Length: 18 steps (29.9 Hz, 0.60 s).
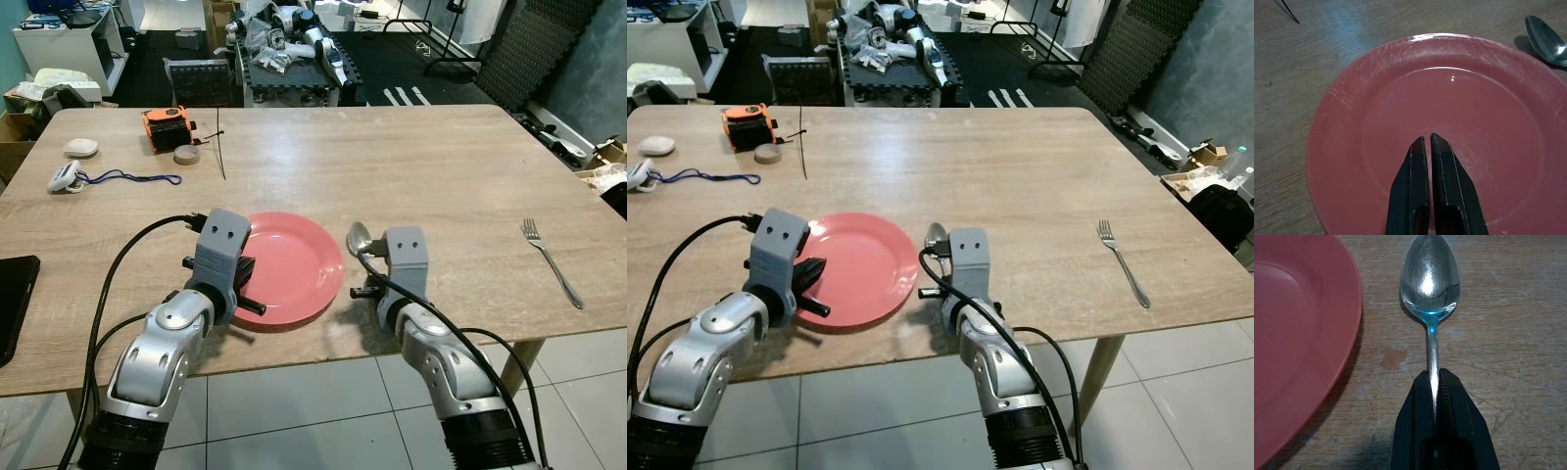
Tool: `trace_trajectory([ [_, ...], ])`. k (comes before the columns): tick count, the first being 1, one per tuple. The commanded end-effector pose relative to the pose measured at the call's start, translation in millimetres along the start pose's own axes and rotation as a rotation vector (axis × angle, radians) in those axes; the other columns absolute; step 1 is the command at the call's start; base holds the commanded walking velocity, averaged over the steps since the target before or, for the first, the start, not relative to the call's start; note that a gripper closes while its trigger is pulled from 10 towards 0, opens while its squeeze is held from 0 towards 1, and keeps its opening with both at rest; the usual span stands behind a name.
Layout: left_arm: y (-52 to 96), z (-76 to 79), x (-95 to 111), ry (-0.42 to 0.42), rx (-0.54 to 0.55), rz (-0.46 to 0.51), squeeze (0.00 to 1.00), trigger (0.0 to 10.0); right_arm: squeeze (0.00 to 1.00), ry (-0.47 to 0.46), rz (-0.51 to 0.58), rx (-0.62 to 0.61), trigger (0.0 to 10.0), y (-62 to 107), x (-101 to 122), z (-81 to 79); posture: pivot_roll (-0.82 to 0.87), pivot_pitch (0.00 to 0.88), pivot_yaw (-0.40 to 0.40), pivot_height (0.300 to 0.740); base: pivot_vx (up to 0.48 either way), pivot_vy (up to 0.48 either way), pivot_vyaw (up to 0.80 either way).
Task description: Setting the table
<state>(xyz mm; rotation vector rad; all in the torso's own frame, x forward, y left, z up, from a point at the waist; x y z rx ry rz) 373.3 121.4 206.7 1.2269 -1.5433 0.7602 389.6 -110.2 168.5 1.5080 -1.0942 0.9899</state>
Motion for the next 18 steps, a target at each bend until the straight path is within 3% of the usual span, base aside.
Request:
trace_trajectory([
  [1,0.7,1.9,-5.1,0.006,-0.001,-0.017,0.0,10.0,0.0,-0.036,-0.11,-0.07,0.0,-1.5,-30.1,17.3,-0.03,0.228,0.018,0.74,0.0,0.0,0.0],
  [3,0.7,1.9,-5.1,0.006,-0.001,-0.017,0.0,10.0,0.0,-0.036,-0.11,-0.07,0.0,-1.5,-30.1,17.3,-0.03,0.228,0.018,0.74,0.0,0.0,0.0],
  [4,0.2,2.2,-3.7,0.006,0.002,-0.012,0.0,10.0,0.0,-0.122,0.026,-0.08,0.0,-1.5,-3.3,20.9,-0.02,0.213,0.024,0.74,0.0,0.0,0.0],
  [5,0.2,2.2,-3.7,0.006,0.002,-0.012,0.0,10.0,0.0,-0.122,0.026,-0.08,0.0,-1.5,-3.3,20.9,-0.02,0.213,0.024,0.74,0.0,0.0,0.0],
  [6,-0.1,2.4,-2.3,0.008,0.002,-0.006,0.0,10.0,0.0,-0.151,0.146,-0.083,4.4,1.4,20.4,23.4,-0.02,0.207,0.027,0.74,0.0,0.0,0.0],
  [7,-0.1,2.4,-2.3,0.008,0.002,-0.006,0.0,10.0,0.0,-0.151,0.146,-0.083,4.4,1.4,20.4,23.4,-0.02,0.207,0.027,0.74,0.0,0.0,0.0],
  [8,-0.7,2.3,0.6,0.012,0.004,0.006,0.0,10.0,0.0,-0.181,0.293,-0.078,10.0,8.9,51.7,26.4,-0.01,0.196,0.036,0.74,0.0,0.0,0.0],
  [9,-1.4,1.9,3.7,0.017,0.004,0.018,0.0,10.0,0.0,-0.195,0.421,-0.092,10.0,20.1,79.7,32.6,-0.01,0.189,0.041,0.74,0.0,0.0,0.0],
  [10,-1.4,1.9,3.7,0.017,0.004,0.018,0.0,10.0,0.0,-0.195,0.421,-0.092,10.0,20.1,79.7,32.6,-0.01,0.189,0.041,0.74,0.0,0.0,0.0],
  [11,-3.1,1.5,11.3,0.028,0.001,0.049,0.0,10.0,0.0,-0.209,0.599,-0.113,10.0,44.2,119.4,43.7,-0.01,0.178,0.048,0.74,0.0,0.0,0.0],
  [12,-3.1,1.5,11.3,0.028,0.001,0.049,0.0,10.0,0.0,-0.209,0.599,-0.113,10.0,44.2,119.4,43.7,-0.01,0.178,0.048,0.74,0.0,0.0,0.0],
  [14,-4.5,1.6,22.7,0.043,-0.005,0.088,0.0,10.0,0.0,-0.184,0.672,-0.108,10.0,61.8,136.0,50.9,-0.01,0.164,0.059,0.74,0.0,0.0,0.0],
  [18,-8.3,1.5,38.2,0.052,-0.005,0.127,0.0,10.0,0.0,-0.158,0.697,-0.112,10.0,74.8,139.3,63.9,-0.03,0.156,0.067,0.74,0.0,0.0,0.0],
])
Point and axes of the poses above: a point about 5 cm out from each wrist's last joint towards the gripper, its own y axis pointing back from the gripper into the wrist, its own x axis along the axis of the wrist's last joint, z = x × y, the point moved 4 cm from there along -y, pointing out of the wrist towards the gripper, and after that the axes turned 10 degrees about -y, right-handed, at the moved point
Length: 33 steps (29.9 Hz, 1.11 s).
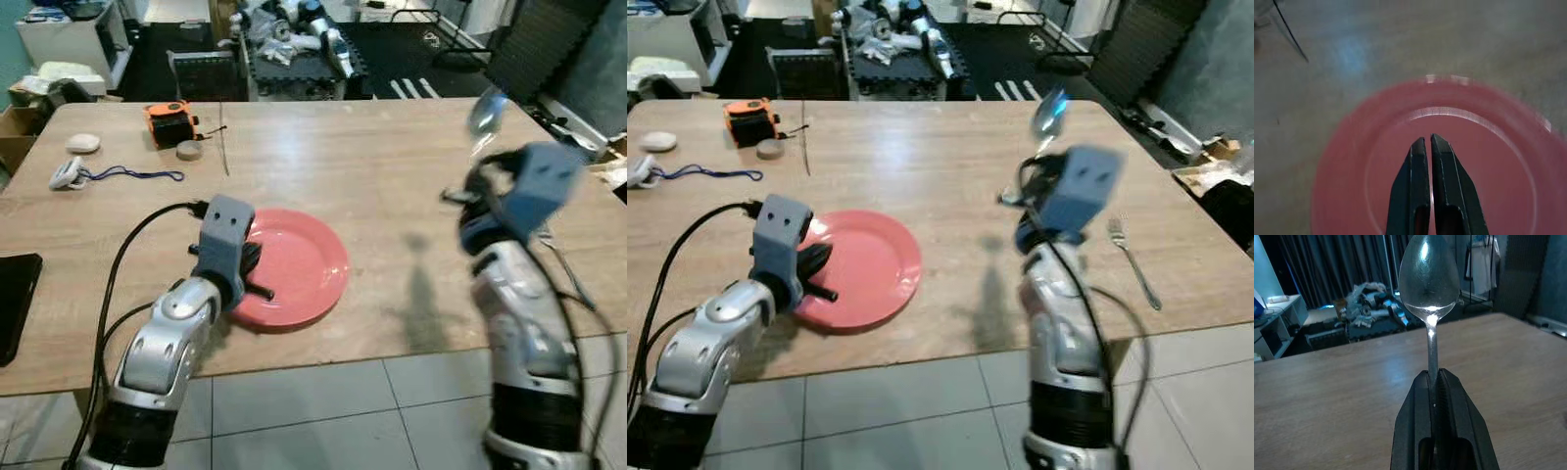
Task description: Setting the table
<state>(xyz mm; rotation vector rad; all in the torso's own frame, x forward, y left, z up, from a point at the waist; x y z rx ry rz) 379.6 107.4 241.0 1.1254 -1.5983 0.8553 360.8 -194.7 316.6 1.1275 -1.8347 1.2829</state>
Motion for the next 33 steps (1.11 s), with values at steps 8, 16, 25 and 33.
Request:
trace_trajectory([
  [8,-10.6,5.9,14.5,0.045,-0.004,0.053,0.0,10.0,0.0,-0.019,-0.016,-0.052,10.0,9.1,-14.0,27.8,-0.03,0.143,0.087,0.74,0.0,0.0,0.0],
  [16,-14.4,4.5,12.8,0.062,0.03,0.044,0.0,10.0,0.0,-0.025,-0.036,-0.065,10.0,12.0,-26.6,28.8,-0.03,0.144,0.109,0.74,0.0,0.0,0.0],
  [25,-15.0,2.8,8.0,0.079,0.045,0.038,0.0,10.0,0.0,-0.008,-0.039,-0.072,10.0,8.1,-33.0,31.1,-0.03,0.141,0.117,0.74,0.0,0.0,0.0],
  [33,-13.1,1.5,4.0,0.076,0.053,0.032,0.0,10.0,0.0,0.001,-0.042,-0.07,10.0,7.4,-35.2,30.3,-0.03,0.144,0.112,0.74,0.0,0.0,0.0],
])
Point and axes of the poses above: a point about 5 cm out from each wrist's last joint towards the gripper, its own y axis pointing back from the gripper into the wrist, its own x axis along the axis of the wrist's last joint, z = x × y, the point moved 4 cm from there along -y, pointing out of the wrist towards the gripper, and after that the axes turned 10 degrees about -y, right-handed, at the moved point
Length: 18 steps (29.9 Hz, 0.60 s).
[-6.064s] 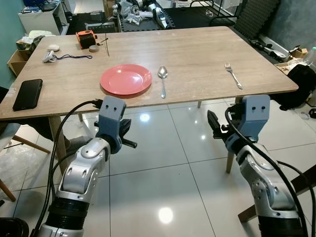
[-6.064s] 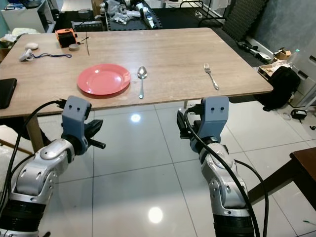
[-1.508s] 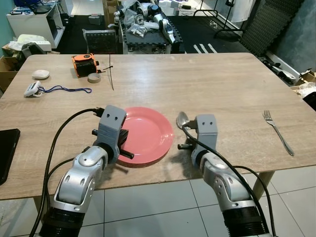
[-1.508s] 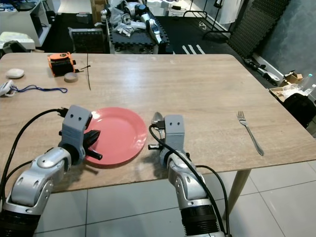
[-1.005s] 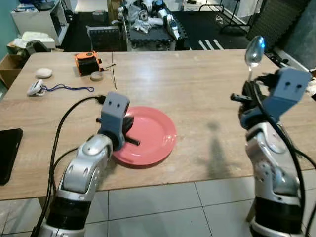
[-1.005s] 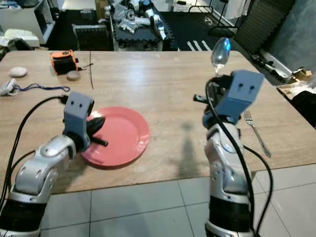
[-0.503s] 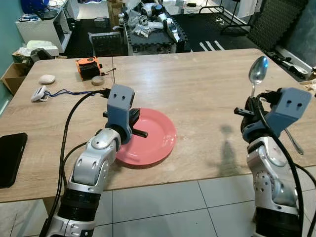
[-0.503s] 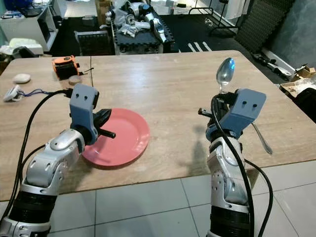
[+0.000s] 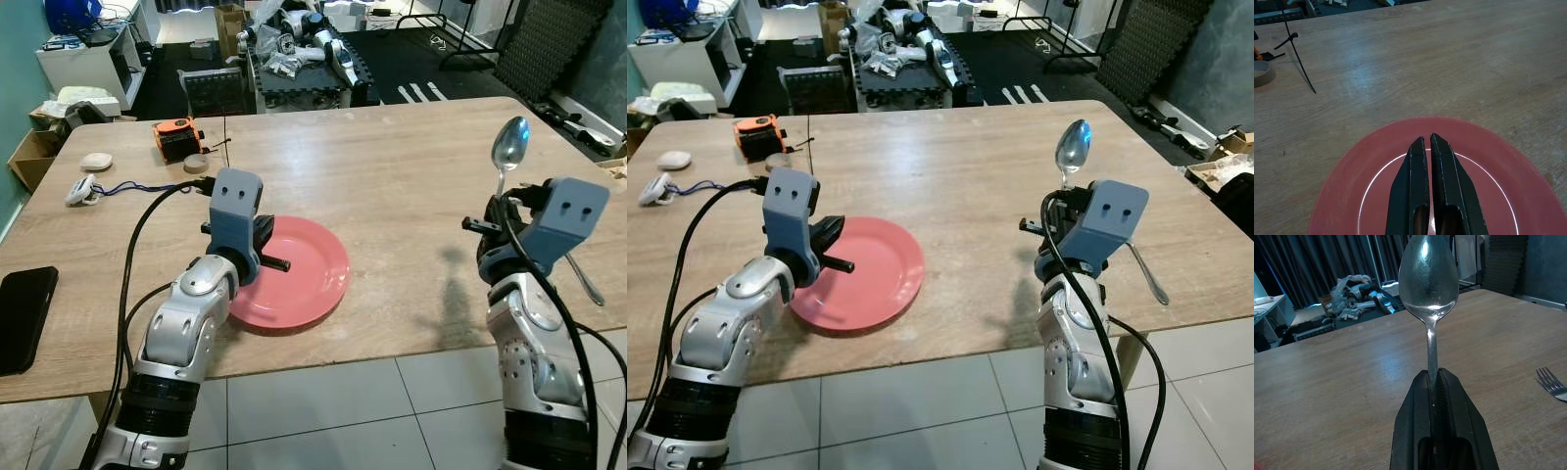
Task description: Setting the table
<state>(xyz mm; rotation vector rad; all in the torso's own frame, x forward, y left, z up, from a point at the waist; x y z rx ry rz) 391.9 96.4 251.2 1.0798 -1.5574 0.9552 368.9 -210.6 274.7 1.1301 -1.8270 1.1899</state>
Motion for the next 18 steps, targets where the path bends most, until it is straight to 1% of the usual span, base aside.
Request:
trace_trajectory([
  [1,2.5,-2.4,-7.1,0.003,0.009,-0.014,0.0,10.0,0.0,0.002,0.004,-0.006,10.0,-0.1,-0.7,1.6,-0.03,0.144,0.112,0.74,0.0,0.0,0.0],
  [9,1.9,-2.9,-11.3,0.011,0.018,-0.023,0.0,10.0,0.0,0.004,0.0,-0.012,10.0,-0.7,-4.5,3.7,-0.04,0.13,0.117,0.74,0.0,0.0,0.0],
  [12,1.8,-3.6,-14.3,0.005,0.02,-0.027,0.0,10.0,0.0,0.011,0.003,-0.011,10.0,0.2,-7.3,5.1,-0.04,0.097,0.127,0.74,0.0,0.0,0.0],
  [15,2.1,-5.2,-16.6,-0.005,0.022,-0.03,0.0,10.0,0.0,0.037,0.018,0.011,10.0,0.6,-6.8,2.2,-0.04,0.09,0.129,0.74,0.0,0.0,0.0],
  [17,3.3,-7.9,-20.3,-0.015,0.028,-0.036,0.0,10.0,0.0,0.069,0.028,0.047,10.0,1.9,-7.9,-4.2,-0.04,0.073,0.127,0.74,0.0,0.0,0.0],
  [18,3.3,-7.9,-20.3,-0.015,0.028,-0.036,0.0,10.0,0.0,0.069,0.028,0.047,10.0,1.9,-7.9,-4.2,-0.04,0.073,0.127,0.74,0.0,0.0,0.0],
])
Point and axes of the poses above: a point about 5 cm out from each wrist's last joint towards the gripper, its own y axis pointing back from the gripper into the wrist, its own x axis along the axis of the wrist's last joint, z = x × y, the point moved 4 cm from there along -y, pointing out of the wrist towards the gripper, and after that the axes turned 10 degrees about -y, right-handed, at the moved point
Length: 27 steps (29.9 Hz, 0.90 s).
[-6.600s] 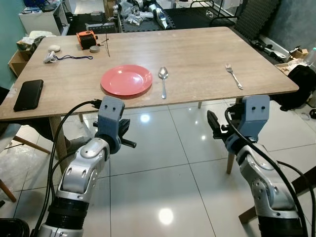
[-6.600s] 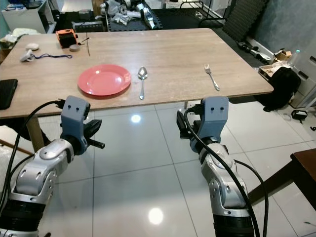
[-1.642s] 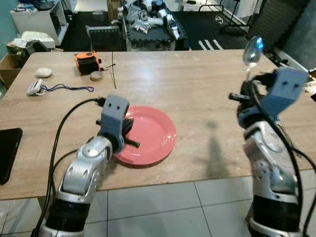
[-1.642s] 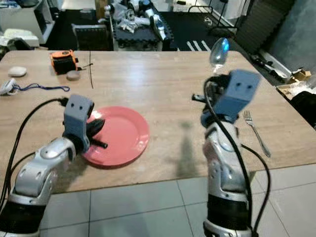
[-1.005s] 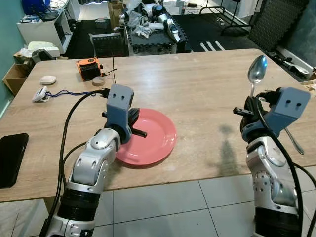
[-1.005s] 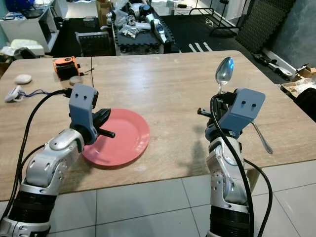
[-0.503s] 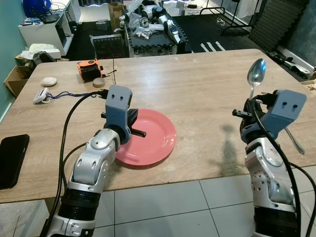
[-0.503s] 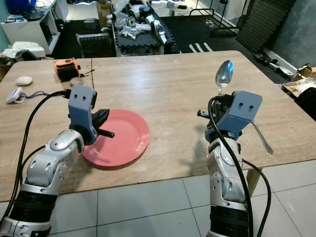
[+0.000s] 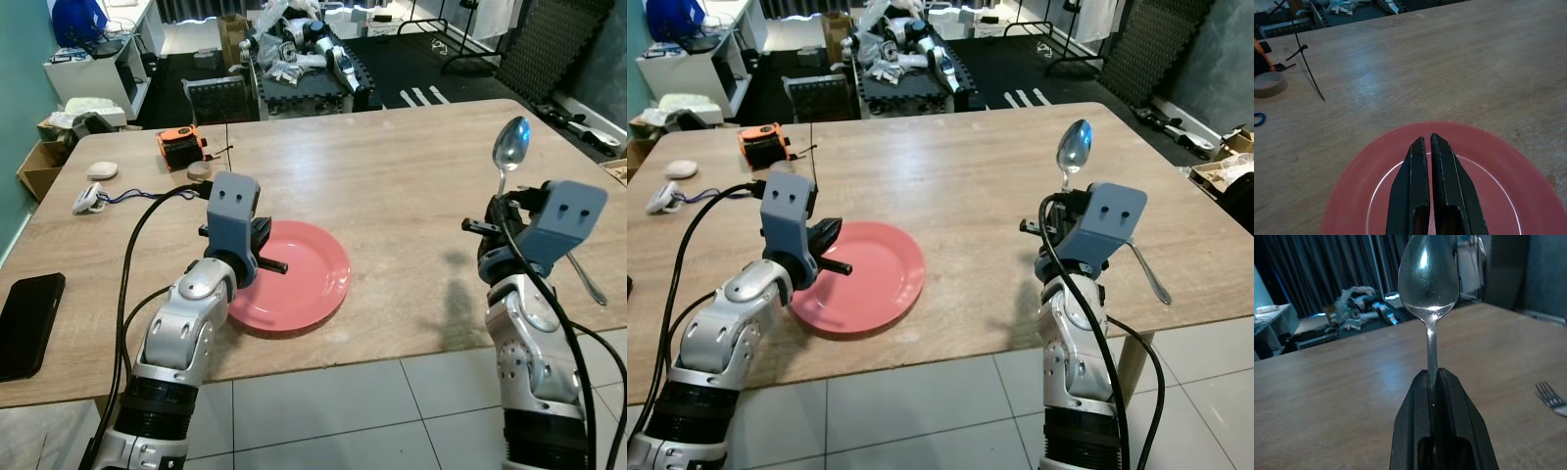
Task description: Setting the table
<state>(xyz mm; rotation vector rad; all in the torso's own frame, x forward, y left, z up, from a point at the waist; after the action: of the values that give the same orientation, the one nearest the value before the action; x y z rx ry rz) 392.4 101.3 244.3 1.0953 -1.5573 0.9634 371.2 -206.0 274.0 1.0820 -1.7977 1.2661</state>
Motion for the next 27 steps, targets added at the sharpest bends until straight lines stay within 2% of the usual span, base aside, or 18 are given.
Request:
trace_trajectory([
  [1,2.3,-5.6,-14.0,-0.011,0.016,-0.036,0.0,10.0,0.0,0.023,-0.004,0.022,10.0,3.5,-5.7,-2.4,-0.04,0.073,0.127,0.74,0.0,0.0,0.0],
  [5,2.7,-6.6,-15.1,-0.013,0.017,-0.037,0.0,10.0,0.0,0.04,0.001,0.035,10.0,3.9,-6.0,-4.5,-0.04,0.064,0.124,0.74,0.0,0.0,0.0],
  [10,0.8,-3.8,-11.3,-0.016,0.005,-0.018,0.0,10.0,0.0,0.055,0.058,0.081,10.0,1.9,12.9,-14.7,-0.03,0.035,0.136,0.74,0.0,0.0,0.0],
  [13,-5.1,-3.3,1.1,-0.023,-0.01,0.019,0.0,10.0,0.0,0.068,0.1,0.114,10.0,0.6,30.3,-23.6,-0.03,0.017,0.155,0.74,0.0,0.0,0.0],
  [20,-17.0,-2.8,25.4,-0.007,-0.018,0.086,0.0,10.0,0.0,0.112,0.155,0.15,10.0,0.1,43.8,-33.3,-0.03,0.0,0.169,0.74,0.0,0.0,0.0],
  [24,-18.8,0.1,29.1,0.005,-0.03,0.098,0.0,10.0,0.0,0.114,0.163,0.148,10.0,0.5,47.1,-33.8,-0.04,0.0,0.182,0.74,0.0,0.0,0.0],
  [27,-18.1,6.8,23.6,0.0,-0.055,0.091,0.0,10.0,0.0,0.112,0.118,0.153,10.0,3.2,40.6,-33.6,-0.05,0.0,0.189,0.74,0.0,0.0,0.0],
])
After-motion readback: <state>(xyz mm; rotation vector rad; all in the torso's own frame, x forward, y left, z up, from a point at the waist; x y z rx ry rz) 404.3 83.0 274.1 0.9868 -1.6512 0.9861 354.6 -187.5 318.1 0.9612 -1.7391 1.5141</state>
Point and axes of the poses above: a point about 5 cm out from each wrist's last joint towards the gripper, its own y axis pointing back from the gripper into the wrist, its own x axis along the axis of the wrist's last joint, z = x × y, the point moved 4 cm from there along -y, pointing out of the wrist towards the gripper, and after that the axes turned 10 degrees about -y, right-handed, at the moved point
